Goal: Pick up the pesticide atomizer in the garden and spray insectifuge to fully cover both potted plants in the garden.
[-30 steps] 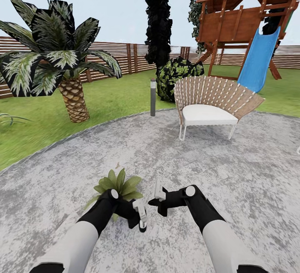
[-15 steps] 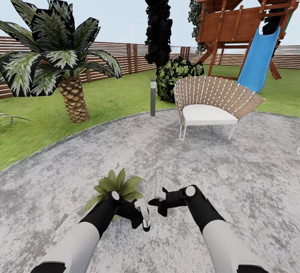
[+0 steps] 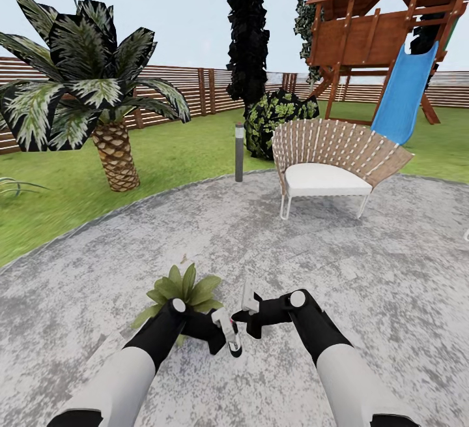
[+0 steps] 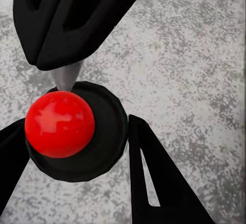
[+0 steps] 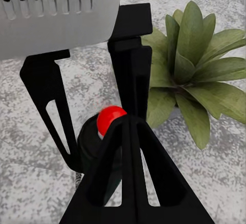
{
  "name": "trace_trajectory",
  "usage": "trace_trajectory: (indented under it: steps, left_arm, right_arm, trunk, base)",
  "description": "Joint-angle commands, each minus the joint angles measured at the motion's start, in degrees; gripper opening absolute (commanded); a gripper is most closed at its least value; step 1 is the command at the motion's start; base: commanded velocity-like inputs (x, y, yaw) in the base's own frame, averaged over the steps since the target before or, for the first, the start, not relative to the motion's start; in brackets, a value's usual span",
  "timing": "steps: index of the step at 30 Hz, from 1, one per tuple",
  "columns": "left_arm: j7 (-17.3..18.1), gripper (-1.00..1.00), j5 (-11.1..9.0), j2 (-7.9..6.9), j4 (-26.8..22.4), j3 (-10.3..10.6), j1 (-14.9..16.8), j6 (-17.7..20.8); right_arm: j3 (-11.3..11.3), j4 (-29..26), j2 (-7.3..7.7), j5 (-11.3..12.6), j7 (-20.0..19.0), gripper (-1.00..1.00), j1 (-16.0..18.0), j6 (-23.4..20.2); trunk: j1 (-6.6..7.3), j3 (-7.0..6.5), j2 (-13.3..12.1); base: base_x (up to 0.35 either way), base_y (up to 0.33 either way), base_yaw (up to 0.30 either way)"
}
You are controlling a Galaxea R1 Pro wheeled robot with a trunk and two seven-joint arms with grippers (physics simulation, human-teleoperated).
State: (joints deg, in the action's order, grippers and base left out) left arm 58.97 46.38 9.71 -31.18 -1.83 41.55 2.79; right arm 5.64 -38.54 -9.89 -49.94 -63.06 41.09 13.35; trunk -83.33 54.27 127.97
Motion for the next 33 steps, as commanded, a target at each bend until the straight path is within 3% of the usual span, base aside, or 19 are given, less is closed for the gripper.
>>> trace_trajectory:
  steps: [1,22,28,33]
  left_arm:
    - [0.34,-1.0,0.16,0.04,-0.1,-0.2,0.02,0.29]
    - [0.44,-1.0,-0.06,-0.81,-0.02,-0.13,0.04,0.21]
    - [0.5,-1.0,0.08,-1.85,-0.09,-0.25,0.1,0.12]
    - [0.53,-1.0,-0.01,-5.13,-0.11,-0.44,0.04,-0.31]
  right_arm:
    - [0.43,-0.05,-0.1,-0.6,-0.22,-1.0,0.04,0.53]
    - [0.43,-0.05,-0.1,-0.6,-0.22,-1.0,0.04,0.53]
    - [0.43,-0.05,-0.1,-0.6,-0.22,-1.0,0.04,0.53]
    - [0.43,0.04,-0.1,-0.64,-0.22,-1.0,0.04,0.53]
  trunk:
    - [0.01,0.06,0.02]
    - [0.01,0.06,0.02]
    - [0.01,0.06,0.02]
    - [0.01,0.06,0.02]
  base:
    - [0.0,0.0,0.0]
    - [0.0,0.0,0.0]
    - [0.0,0.0,0.0]
    - [0.0,0.0,0.0]
